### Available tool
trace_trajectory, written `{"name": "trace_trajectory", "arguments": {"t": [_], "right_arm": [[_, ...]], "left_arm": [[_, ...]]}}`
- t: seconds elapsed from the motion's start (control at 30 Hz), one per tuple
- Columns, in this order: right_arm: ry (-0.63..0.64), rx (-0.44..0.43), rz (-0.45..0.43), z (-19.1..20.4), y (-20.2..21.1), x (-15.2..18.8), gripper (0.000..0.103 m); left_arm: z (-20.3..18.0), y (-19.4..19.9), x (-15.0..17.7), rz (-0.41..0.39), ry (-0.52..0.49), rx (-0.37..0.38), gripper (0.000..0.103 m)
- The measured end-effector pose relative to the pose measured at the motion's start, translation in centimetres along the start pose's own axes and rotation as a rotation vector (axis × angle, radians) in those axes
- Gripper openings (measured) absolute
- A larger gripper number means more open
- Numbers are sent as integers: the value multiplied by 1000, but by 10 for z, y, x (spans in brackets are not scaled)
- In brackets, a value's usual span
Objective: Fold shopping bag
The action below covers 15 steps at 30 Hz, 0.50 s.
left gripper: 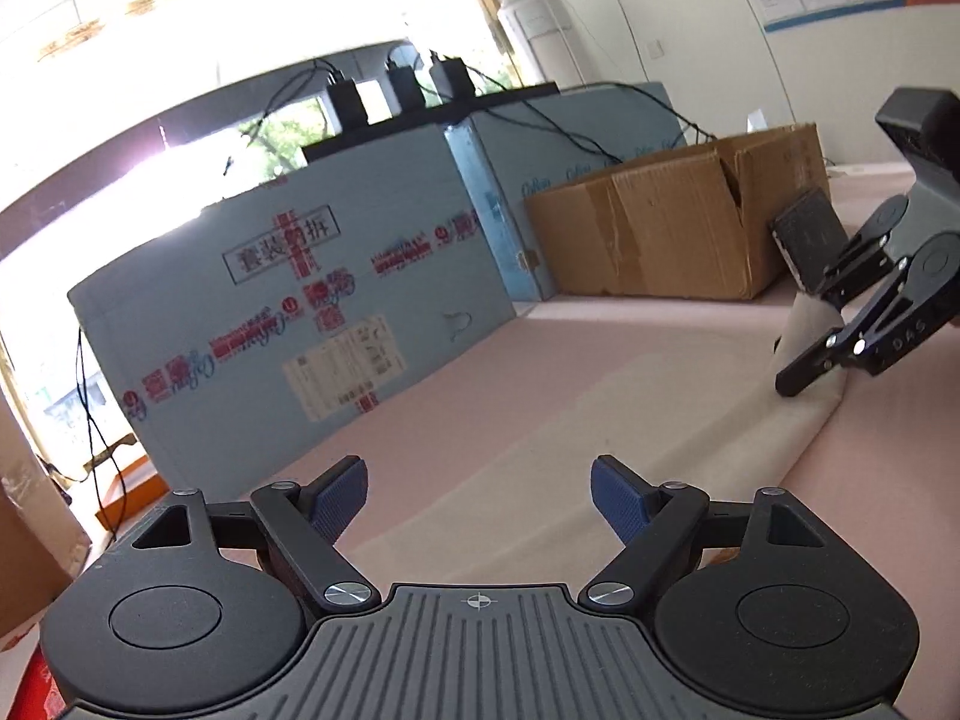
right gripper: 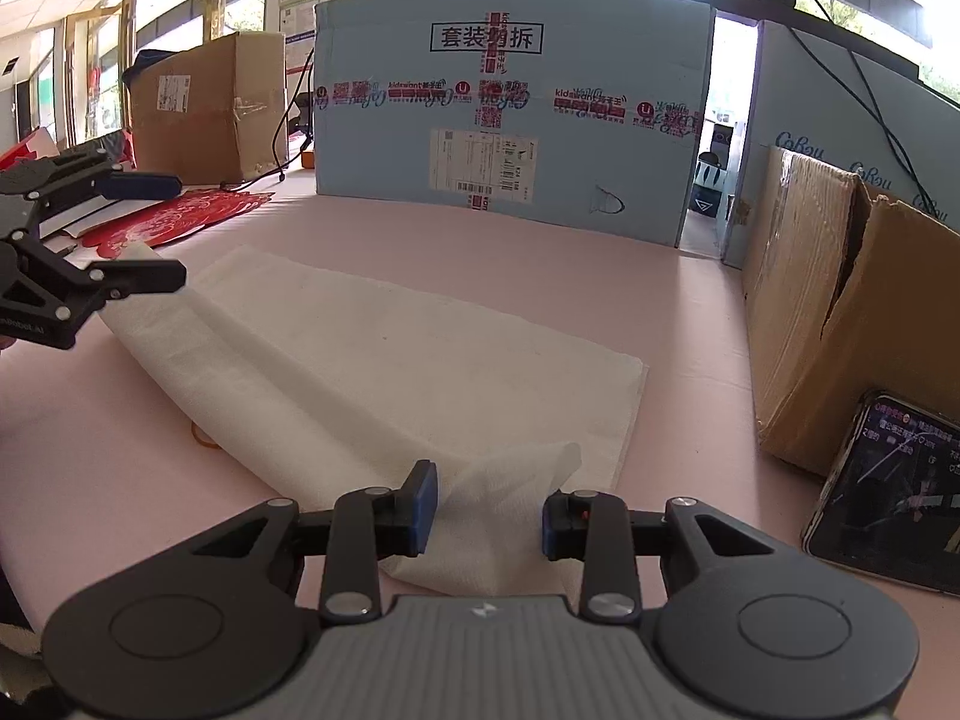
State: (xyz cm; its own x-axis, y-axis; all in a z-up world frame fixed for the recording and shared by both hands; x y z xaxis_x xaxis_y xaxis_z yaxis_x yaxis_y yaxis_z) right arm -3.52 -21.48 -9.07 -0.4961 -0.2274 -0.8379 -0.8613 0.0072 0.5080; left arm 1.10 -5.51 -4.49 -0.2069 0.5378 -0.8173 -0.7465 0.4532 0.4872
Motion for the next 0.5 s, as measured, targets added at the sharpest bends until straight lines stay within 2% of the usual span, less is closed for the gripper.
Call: {"name": "trace_trajectory", "arguments": {"t": [0.1,0.2,0.33,0.5], "right_arm": [[-22,31,-14,-4,1,3,47],[-54,103,-54,-10,7,5,58],[-40,235,-52,-20,9,17,61],[-53,328,-46,-38,17,25,63]], "left_arm": [[2,-11,20,73,64,45,83],[5,-11,26,75,95,36,84],[7,-12,29,79,113,44,84],[8,-12,31,79,121,39,87]]}}
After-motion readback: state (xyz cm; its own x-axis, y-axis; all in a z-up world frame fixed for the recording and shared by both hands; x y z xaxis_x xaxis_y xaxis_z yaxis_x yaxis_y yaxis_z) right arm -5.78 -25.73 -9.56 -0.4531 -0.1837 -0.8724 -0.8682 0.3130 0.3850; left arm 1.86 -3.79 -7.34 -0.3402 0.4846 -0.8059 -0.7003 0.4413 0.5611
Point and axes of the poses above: each gripper's, at about its wrist camera, not at the fingertips, and y roughly against the way its jaws point, z to its left, x to its underside, the point moved 9 cm from there along -y, roughly the way its jaws point, and after that the axes turned 10 degrees about x, right-handed, at the moved point
